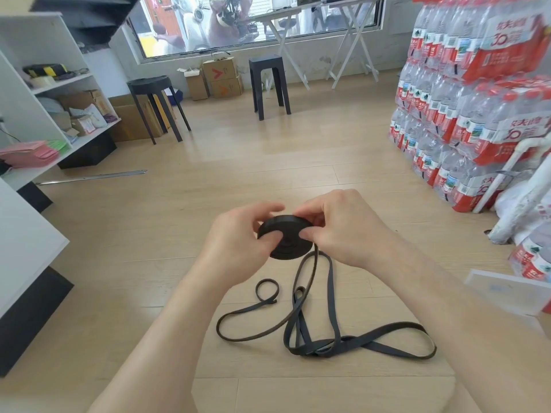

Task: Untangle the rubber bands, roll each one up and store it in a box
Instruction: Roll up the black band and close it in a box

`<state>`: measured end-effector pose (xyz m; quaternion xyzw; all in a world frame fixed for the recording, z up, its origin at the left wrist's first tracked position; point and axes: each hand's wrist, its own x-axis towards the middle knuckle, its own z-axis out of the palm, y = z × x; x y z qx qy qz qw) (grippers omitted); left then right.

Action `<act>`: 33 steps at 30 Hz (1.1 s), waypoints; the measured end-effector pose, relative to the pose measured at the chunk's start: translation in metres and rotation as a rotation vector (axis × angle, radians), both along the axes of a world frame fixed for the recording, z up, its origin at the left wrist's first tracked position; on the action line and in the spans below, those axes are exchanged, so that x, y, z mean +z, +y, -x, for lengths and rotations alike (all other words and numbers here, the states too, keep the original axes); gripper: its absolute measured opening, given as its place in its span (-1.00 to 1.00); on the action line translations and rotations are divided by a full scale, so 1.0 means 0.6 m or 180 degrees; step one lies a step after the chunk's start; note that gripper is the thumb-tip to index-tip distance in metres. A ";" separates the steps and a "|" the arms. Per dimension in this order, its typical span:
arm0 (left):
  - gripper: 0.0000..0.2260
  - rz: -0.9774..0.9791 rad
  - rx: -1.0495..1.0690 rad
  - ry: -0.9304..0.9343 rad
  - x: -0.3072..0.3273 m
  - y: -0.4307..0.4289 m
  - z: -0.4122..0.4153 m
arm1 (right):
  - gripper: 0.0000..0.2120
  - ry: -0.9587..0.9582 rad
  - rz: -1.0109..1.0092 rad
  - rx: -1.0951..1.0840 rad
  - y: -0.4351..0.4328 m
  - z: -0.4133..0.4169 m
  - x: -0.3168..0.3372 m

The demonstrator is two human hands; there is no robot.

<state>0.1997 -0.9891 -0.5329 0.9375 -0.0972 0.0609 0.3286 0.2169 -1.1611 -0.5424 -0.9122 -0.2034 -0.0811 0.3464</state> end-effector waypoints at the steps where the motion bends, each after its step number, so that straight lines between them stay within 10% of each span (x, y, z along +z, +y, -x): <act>1: -0.76 -0.0402 -0.0083 -0.0075 0.003 -0.007 0.006 | -0.86 -0.0058 0.0147 0.0073 0.003 0.001 -0.002; 11: -0.75 0.1108 0.0322 0.0090 -0.004 0.006 -0.006 | -0.82 0.0705 -0.1675 -0.0034 -0.009 -0.001 0.006; 33: -0.92 0.2735 0.0783 0.0485 -0.006 0.006 -0.015 | -0.83 0.1033 -0.2046 -0.0117 -0.006 0.002 -0.002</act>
